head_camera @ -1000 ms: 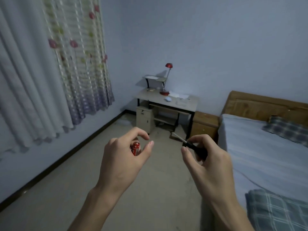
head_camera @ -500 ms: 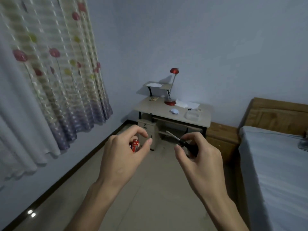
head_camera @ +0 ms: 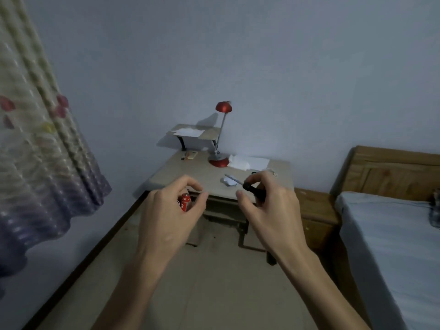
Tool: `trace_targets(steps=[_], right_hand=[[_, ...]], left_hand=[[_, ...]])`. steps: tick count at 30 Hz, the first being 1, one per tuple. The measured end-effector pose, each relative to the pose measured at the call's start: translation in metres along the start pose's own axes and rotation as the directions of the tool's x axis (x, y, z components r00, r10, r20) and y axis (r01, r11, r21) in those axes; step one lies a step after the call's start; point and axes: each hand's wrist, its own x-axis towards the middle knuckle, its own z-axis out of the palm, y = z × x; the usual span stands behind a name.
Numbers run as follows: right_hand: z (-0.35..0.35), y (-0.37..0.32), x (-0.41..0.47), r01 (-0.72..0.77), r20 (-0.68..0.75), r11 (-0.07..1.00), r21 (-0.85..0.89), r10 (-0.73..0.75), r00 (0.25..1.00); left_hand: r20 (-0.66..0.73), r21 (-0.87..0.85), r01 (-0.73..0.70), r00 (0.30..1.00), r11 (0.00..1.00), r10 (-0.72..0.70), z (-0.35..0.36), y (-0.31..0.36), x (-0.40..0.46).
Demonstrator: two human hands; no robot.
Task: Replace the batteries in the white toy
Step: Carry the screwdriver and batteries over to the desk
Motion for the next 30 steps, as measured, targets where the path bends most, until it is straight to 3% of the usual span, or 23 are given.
trace_targets(steps=[13, 18, 22, 30], right_hand=[[0.130, 0.138, 0.280, -0.067, -0.036, 0.997, -0.027, 0.066, 0.997], [0.174, 0.198, 0.395, -0.055, 0.022, 0.998, -0.022, 0.056, 0.998], [0.208, 0.233, 0.482, -0.032, 0.062, 0.999, -0.008, 0.033, 0.998], [0.292, 0.297, 0.569, -0.097, 0.126, 0.994, -0.040, 0.101, 0.987]], left_hand=[[0.076, 0.013, -0.014, 0.997, 1.000, 0.013, 0.183, -0.131, 0.270], [0.096, 0.107, 0.133, 0.985, 0.985, -0.143, 0.260, -0.170, 0.367], [0.066, 0.166, 0.122, 0.989, 0.979, -0.134, 0.303, -0.204, 0.436], [0.162, 0.096, 0.115, 0.978, 0.989, -0.129, 0.376, -0.299, 0.518]])
